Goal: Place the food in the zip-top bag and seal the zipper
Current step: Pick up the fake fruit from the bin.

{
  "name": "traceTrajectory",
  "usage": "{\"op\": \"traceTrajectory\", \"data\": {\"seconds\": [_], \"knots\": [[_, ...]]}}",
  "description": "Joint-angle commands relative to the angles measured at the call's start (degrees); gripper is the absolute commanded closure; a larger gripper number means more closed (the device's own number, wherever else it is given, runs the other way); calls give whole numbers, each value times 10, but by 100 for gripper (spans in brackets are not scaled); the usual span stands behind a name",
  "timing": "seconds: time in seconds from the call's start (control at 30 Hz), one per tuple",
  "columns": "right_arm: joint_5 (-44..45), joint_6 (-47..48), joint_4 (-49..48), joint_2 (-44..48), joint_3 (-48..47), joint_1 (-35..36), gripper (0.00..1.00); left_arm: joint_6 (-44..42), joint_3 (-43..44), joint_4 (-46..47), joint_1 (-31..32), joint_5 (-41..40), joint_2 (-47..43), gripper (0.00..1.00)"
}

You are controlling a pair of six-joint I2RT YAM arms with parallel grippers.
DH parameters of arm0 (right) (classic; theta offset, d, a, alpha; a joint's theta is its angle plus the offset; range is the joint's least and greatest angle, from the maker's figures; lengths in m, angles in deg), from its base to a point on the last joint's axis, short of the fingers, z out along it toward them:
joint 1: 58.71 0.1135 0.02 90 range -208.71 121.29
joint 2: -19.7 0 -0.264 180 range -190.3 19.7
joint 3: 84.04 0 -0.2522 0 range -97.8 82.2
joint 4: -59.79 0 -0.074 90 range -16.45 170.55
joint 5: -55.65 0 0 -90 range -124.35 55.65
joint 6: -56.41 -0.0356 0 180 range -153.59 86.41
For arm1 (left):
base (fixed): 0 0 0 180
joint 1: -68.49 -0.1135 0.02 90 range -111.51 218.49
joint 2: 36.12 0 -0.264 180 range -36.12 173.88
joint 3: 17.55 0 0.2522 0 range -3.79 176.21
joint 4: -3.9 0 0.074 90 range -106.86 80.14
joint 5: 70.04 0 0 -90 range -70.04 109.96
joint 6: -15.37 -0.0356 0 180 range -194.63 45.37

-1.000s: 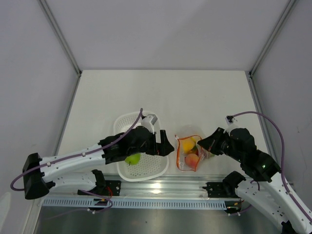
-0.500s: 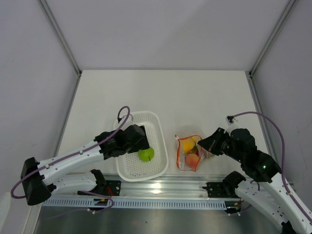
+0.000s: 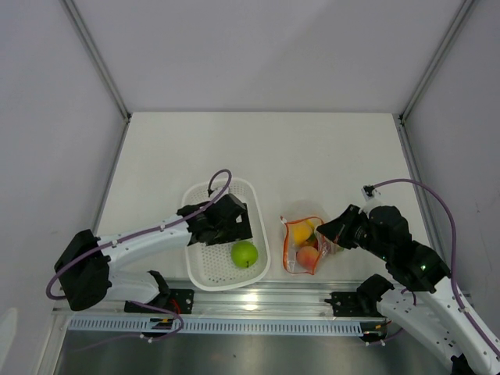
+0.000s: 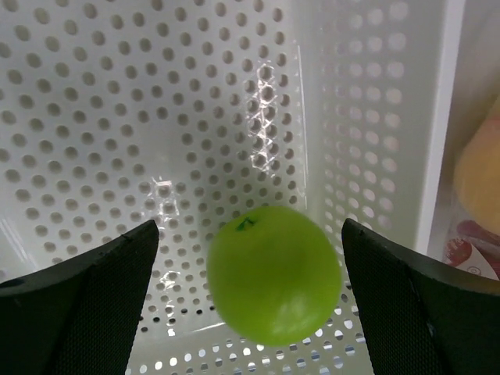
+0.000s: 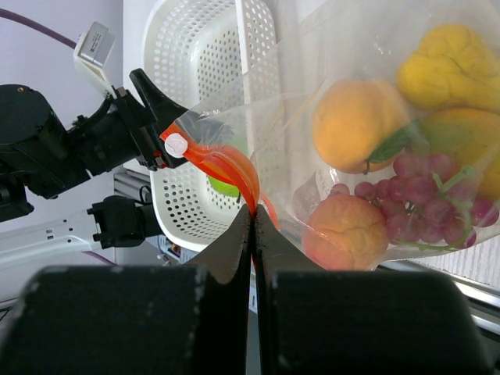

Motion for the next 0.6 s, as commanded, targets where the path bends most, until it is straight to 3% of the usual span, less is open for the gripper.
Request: {"op": "traceTrajectory", "data": {"seconds": [0.0,0.27,0.57], "knots": [[13,9,-5,2,2,-3,100,-24,-10,72,-2,55,-2,0],[13,10,-9,1,8,-4,100,-10,-45,90,0,81,-21,1],[9,8,-14,0,16,-4,100,35,-37,-32,11,38,-55,1]]}}
